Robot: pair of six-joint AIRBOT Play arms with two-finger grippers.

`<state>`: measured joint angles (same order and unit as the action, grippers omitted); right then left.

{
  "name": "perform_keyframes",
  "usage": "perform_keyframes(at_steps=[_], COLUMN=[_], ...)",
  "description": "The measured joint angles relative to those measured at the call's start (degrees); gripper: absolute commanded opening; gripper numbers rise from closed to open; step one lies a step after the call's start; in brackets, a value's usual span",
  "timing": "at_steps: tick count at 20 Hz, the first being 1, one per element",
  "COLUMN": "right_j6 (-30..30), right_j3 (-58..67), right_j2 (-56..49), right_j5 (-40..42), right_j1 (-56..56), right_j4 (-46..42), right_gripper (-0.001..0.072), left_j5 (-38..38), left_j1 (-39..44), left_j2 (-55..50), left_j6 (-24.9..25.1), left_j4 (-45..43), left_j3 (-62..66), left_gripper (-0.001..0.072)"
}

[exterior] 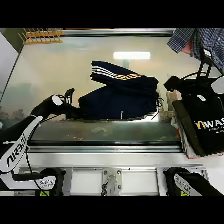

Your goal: Fold the clothes and pants, and hang the long-sleeved shirts on hangers.

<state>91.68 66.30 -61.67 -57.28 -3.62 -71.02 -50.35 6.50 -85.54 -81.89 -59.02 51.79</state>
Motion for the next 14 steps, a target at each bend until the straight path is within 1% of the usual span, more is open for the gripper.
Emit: perform_keyframes(at_steps=[4, 6, 8, 10, 14], right_j6=[0.7, 3.6, 6.4, 8.0, 7.1], right_j3=[-1.9, -5.7, -10.6, -15.9, -22.4], right_j2=[0.0, -0.5, -1.7, -4.0, -10.8], right_j5=[-2.8, -3.8, -2.8, 0.4, 9.6], right_j1=[-2.7, -4.8, -6.2, -6.6, -3.8], right_j4=[-1.7, -2.3, -1.0, 3.6, 17.4], right_gripper=[0.0587, 0.0587, 0.0587, 0.0586, 0.0586], left_j5=[-1.1, -1.7, -1.9, -2.0, -2.2], left_j1=[-2.5, -4.0, -5.0, -5.5, -5.9], left_j2=[3.3, 5.4, 7.0, 7.7, 8.3], left_j6=[0.0, 0.1, 0.1, 0.1, 0.1], left_j4=[0.1, 0.1, 0.1, 0.1, 0.1], left_j3=[0.5, 0.6, 0.6, 0.6, 0.6], left_gripper=[0.0004, 0.0004, 0.0004, 0.0004, 0.0004])
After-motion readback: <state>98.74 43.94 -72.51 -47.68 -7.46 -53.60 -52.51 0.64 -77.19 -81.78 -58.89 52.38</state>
